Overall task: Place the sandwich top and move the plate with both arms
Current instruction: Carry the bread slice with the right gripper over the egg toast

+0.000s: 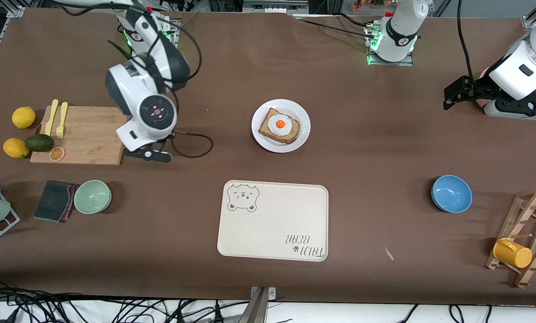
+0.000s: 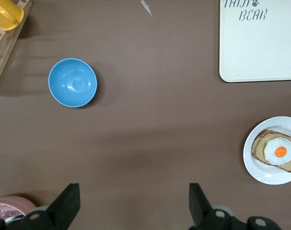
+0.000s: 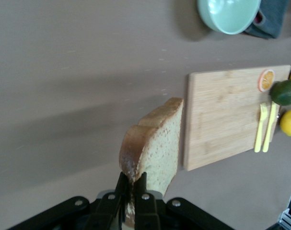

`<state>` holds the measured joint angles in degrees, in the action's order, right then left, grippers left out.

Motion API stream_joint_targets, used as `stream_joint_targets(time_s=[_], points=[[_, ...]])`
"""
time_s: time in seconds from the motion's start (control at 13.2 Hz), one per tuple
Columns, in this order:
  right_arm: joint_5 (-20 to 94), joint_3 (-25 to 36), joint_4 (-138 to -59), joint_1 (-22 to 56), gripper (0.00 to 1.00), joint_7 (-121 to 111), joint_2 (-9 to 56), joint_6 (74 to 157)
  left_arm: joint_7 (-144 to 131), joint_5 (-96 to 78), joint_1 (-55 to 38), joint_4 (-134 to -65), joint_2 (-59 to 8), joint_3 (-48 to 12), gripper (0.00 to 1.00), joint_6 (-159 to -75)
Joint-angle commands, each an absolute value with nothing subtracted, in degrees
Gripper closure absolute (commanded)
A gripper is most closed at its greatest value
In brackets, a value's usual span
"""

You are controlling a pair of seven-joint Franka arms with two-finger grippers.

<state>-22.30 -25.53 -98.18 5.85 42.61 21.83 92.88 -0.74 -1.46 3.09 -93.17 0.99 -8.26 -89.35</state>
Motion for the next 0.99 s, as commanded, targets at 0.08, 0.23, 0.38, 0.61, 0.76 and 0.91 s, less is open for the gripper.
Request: stream_joint_targets(time_s=[0.08, 0.23, 0.38, 0.61, 0.76, 0.91], points=[[-16.4, -25.6, -89.0, 13.6, 1.0, 49.0, 26.1, 89.0, -0.4, -2.2, 3.3, -92.0, 0.5, -8.3, 0.0, -88.6], [-16.3, -25.6, -85.1, 17.7, 1.0, 51.2, 26.4, 89.1, -0.4, -2.2, 3.4, -92.0, 0.6, -8.3, 0.0, -88.6], [-12.2, -25.7, -83.4, 18.4, 1.0, 52.2, 26.4, 90.2, -0.4, -2.2, 3.5, -92.0, 0.6, -8.3, 0.0, -88.6], [-10.2, -25.8, -81.7, 19.7, 1.0, 55.5, 28.2, 93.6, -0.4, -2.2, 3.4, -92.0, 0.6, -8.3, 0.0, -88.6], [-5.9, -25.9, -78.9, 22.8, 1.0, 60.3, 31.2, 98.3, -0.4, -2.2, 3.5, -92.0, 0.6, -8.3, 0.0, -88.6], [-5.9, -25.8, -74.6, 26.3, 1.0, 63.0, 35.1, 98.2, -0.4, -2.2, 3.5, -92.0, 0.5, -8.3, 0.0, -88.6]])
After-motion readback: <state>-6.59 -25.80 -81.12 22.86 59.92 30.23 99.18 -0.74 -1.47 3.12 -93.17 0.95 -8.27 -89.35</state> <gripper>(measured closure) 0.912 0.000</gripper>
